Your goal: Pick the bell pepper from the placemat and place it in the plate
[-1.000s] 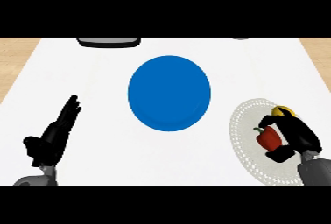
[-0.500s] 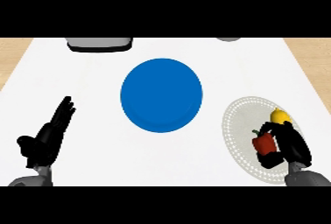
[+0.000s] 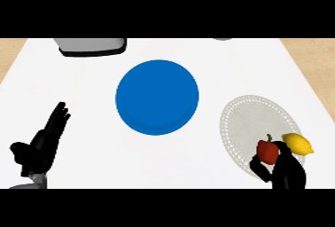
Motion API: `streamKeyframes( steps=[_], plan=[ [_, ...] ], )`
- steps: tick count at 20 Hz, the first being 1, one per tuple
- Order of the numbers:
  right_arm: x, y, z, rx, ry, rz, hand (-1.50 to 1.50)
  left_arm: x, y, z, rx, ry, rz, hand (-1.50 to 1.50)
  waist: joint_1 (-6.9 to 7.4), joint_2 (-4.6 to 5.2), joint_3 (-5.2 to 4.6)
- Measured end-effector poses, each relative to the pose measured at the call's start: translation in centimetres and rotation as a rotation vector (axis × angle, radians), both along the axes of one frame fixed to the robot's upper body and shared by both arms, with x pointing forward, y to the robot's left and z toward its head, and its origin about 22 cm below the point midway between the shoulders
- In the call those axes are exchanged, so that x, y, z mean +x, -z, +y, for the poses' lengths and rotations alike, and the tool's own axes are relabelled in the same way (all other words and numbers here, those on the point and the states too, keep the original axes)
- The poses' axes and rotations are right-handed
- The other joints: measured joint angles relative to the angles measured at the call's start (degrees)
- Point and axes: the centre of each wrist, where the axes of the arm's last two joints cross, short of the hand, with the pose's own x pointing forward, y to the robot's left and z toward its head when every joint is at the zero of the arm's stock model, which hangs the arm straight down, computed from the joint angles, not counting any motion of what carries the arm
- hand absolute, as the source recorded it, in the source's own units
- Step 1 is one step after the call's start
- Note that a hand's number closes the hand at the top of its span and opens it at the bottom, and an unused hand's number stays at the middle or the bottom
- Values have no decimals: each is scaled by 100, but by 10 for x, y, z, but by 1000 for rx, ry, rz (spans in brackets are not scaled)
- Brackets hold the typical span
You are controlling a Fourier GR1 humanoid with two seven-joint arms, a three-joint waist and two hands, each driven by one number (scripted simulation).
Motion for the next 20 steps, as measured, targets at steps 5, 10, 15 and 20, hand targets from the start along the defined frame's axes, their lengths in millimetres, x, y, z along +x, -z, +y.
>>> streamKeyframes(
  steps=[5, 10, 15, 20],
  plan=[
    [-16, -13, 42, -55, 56, -68, 150, 1, -2, -2, 4, 16, -5, 0, 116, 66, 57],
    [-26, -42, 76, -147, 50, -169, 150, 2, -4, -1, 6, 29, -3, 0, 173, 89, 80],
    [-31, -79, 103, -265, 26, -297, 150, 4, -5, -4, 4, 40, -8, 0, 235, 101, 90],
    [-39, -115, 134, -339, -11, -400, 150, 7, -8, -7, 0, 60, -16, 0, 368, 142, 112]
  ],
)
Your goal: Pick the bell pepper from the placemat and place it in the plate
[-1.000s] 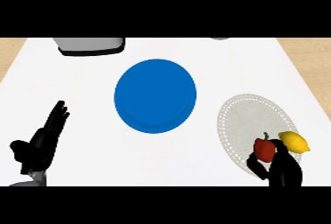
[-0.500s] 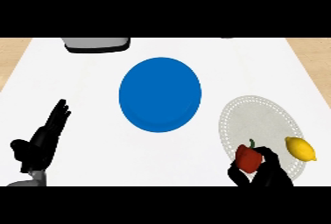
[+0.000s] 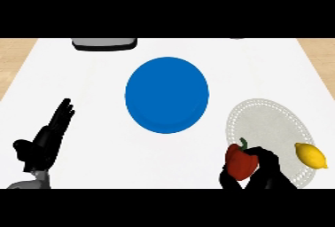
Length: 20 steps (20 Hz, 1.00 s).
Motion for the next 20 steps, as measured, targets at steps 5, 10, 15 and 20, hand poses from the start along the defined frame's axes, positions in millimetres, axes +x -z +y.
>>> streamKeyframes(
  steps=[5, 10, 15, 20],
  plan=[
    [1, -26, 24, -41, -31, -58, 150, 5, -1, -11, -6, 32, -9, 0, 145, 56, 12],
    [16, -40, 36, -44, -81, -59, 150, 12, -3, -18, -4, 50, -20, 0, 288, 106, 26],
    [50, -45, 41, -47, -106, -38, 150, 22, -7, -25, -11, 78, -25, 0, 406, 157, 35],
    [91, -51, 43, -43, -104, -7, 150, 26, -10, -29, -13, 101, -26, 0, 542, 169, 42]
  ],
)
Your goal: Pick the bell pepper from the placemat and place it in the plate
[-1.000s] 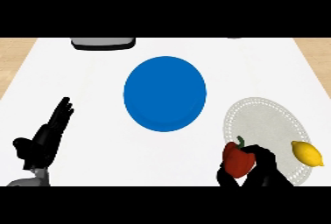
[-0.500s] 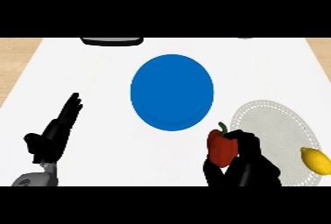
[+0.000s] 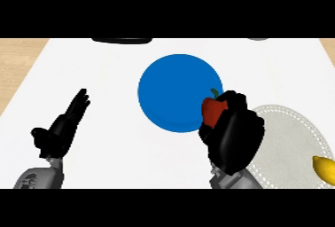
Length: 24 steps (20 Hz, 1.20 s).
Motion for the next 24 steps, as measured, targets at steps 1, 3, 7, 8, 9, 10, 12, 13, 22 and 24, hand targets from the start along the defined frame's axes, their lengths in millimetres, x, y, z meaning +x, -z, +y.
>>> streamKeyframes(
  steps=[1, 3, 7, 8, 9, 10, 12, 13, 22, 24],
  plan=[
    [9, -1, 1, -1, 2, 5, 150, 1, 1, -3, -1, 6, 1, 0, 20, 11, 0],
    [26, -3, 1, 4, 13, 21, 150, 1, 0, -3, 2, 10, -3, 0, 76, 15, 3],
    [54, -10, -7, 38, 51, -6, -150, 2, 2, -4, 3, 14, -4, 0, 129, 38, 10],
    [59, -11, -10, 52, 64, -13, -150, 1, 3, -5, 0, 16, -5, 0, 135, 44, 11],
    [65, -10, -13, 62, 79, -12, -150, 2, 3, -4, 0, 17, -6, 0, 136, 47, 11],
    [70, -10, -15, 71, 94, -10, -150, 2, 3, -5, 0, 19, -6, 0, 146, 50, 12],
    [80, -7, -22, 90, 125, 1, -150, 3, 3, -5, 2, 22, -9, 0, 170, 59, 14],
    [85, -7, -24, 105, 134, 5, -150, 3, 2, -4, 2, 23, -9, 0, 183, 55, 15],
    [103, -15, -41, 221, 156, -163, -150, 4, 3, -4, 9, 16, -6, 0, 134, 14, 21],
    [100, -18, -46, 250, 153, -235, -150, 4, 3, -4, 6, 9, -2, 0, 74, -11, 22]
  ],
)
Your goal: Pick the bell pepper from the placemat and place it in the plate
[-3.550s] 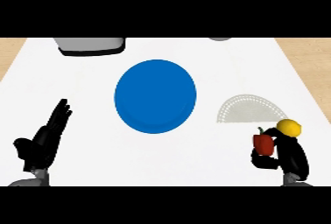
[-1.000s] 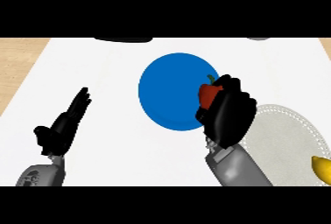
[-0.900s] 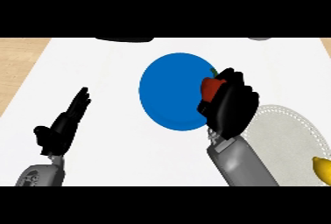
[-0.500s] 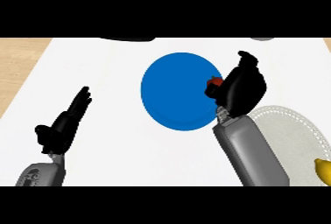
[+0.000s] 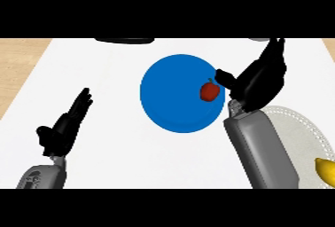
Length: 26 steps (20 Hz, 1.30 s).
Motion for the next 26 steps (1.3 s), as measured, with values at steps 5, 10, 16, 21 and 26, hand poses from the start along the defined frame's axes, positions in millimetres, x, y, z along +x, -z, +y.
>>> streamKeyframes(
  steps=[5, 10, 16, 21, 26],
  plan=[
    [-14, 5, -13, 86, -7, -174, -150, -1, 1, 5, 2, -21, 2, 0, -129, -42, 5],
    [-44, 38, -19, 144, -16, -255, -150, -6, 3, 8, -1, -40, 13, 0, -250, -91, 2],
    [-104, 84, -12, 182, -70, -267, -150, -15, 11, 15, 0, -72, 25, 0, -420, -114, -7],
    [-153, 115, -2, 222, -90, -249, -150, -18, 9, 19, 1, -87, 21, 0, -488, -111, -12],
    [-190, 137, 4, 244, -85, -226, -150, -20, 7, 23, 1, -94, 21, 0, -518, -101, -14]
  ],
)
